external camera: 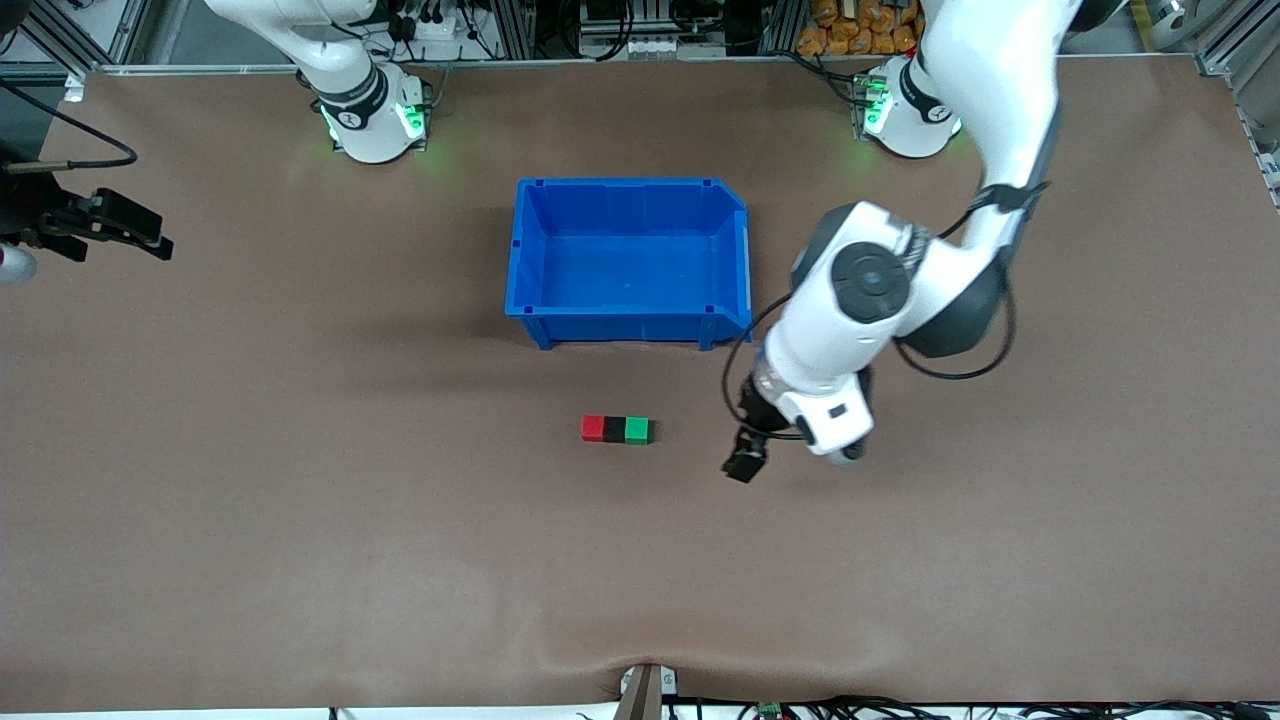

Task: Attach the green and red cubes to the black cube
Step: 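Open the left gripper and lift it away from the cubes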

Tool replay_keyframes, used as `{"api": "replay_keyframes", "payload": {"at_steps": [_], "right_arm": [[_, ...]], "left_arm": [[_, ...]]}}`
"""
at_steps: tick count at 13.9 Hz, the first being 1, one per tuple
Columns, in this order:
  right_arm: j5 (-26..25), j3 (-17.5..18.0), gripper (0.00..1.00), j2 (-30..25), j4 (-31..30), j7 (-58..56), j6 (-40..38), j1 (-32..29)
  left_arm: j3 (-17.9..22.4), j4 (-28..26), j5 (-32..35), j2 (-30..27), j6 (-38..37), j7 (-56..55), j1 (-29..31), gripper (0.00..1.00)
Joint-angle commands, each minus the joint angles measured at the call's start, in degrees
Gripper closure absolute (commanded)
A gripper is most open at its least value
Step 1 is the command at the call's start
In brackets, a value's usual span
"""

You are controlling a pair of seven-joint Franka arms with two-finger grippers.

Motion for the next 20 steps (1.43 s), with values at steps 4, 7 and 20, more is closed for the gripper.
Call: {"api": "replay_keyframes", "payload": {"at_steps": [4,7,20], "right_arm": [[-0.47,0.78,0.0,-0.41,1.21,3.72,-0.07,-0.82],[-0.48,0.69,0.0,-0.32,1.47,6.1,-0.07,-1.34],[-1.0,0.96,0.0,-0.23,2.35,6.01,-3.22,-1.17]], "left_arm": [[-0.43,-2.83,0.71,-9.96,-11.23,15.53,8.09,0.0],[-0.78,-2.83,0.44,-13.48,-17.22,23.26,12.49,0.0],[-0.87,-2.48,-0.7,-21.39,-33.84,50.71,24.37,0.0]]}}
